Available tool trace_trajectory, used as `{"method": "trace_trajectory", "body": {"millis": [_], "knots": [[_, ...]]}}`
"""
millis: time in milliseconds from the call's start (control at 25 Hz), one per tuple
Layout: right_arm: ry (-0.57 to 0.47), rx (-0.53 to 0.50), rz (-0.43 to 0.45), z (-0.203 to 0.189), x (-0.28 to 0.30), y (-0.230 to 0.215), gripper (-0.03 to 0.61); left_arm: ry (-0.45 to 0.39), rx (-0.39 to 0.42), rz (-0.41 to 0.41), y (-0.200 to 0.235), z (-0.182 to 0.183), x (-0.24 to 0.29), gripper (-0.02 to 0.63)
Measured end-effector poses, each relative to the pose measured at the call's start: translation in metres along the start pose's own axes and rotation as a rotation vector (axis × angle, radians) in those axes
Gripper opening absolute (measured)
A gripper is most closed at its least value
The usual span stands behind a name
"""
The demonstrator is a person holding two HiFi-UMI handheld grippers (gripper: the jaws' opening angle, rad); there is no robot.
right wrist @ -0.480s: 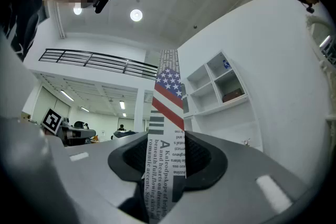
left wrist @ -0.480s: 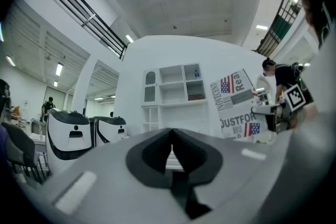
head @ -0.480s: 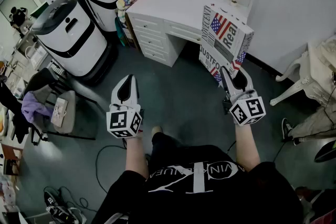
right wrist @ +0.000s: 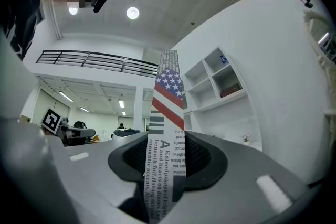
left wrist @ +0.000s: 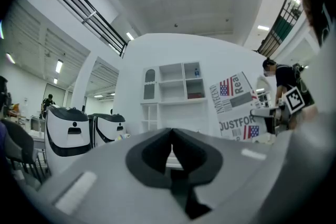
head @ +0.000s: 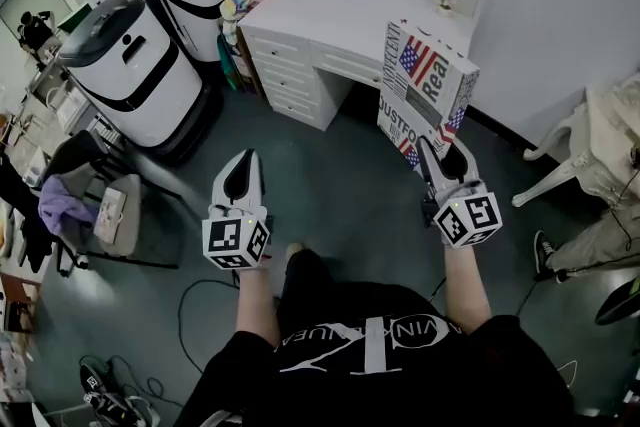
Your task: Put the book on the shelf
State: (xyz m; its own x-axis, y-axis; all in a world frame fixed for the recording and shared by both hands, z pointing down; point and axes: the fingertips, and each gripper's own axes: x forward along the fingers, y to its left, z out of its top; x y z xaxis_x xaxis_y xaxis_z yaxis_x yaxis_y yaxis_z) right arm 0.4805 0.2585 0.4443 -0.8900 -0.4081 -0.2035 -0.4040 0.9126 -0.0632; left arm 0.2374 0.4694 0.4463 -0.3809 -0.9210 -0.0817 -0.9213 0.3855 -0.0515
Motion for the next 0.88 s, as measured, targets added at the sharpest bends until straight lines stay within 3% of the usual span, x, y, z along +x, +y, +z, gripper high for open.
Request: {"method": "trace_trajectory", "body": {"millis": [320,880], "knots": [[-0.023,0.020,-0.003,-0.022,0.026,-0.016,0.158,0.009,-0.020,0.034,0.024,-0.025,0.025,0.000],[-0.020,0.052,-0.089,-0.029,0.192,-0.046,0.158,0.020,-0.040,-0.066,0.120,-0.019,0.186,0.000]]}}
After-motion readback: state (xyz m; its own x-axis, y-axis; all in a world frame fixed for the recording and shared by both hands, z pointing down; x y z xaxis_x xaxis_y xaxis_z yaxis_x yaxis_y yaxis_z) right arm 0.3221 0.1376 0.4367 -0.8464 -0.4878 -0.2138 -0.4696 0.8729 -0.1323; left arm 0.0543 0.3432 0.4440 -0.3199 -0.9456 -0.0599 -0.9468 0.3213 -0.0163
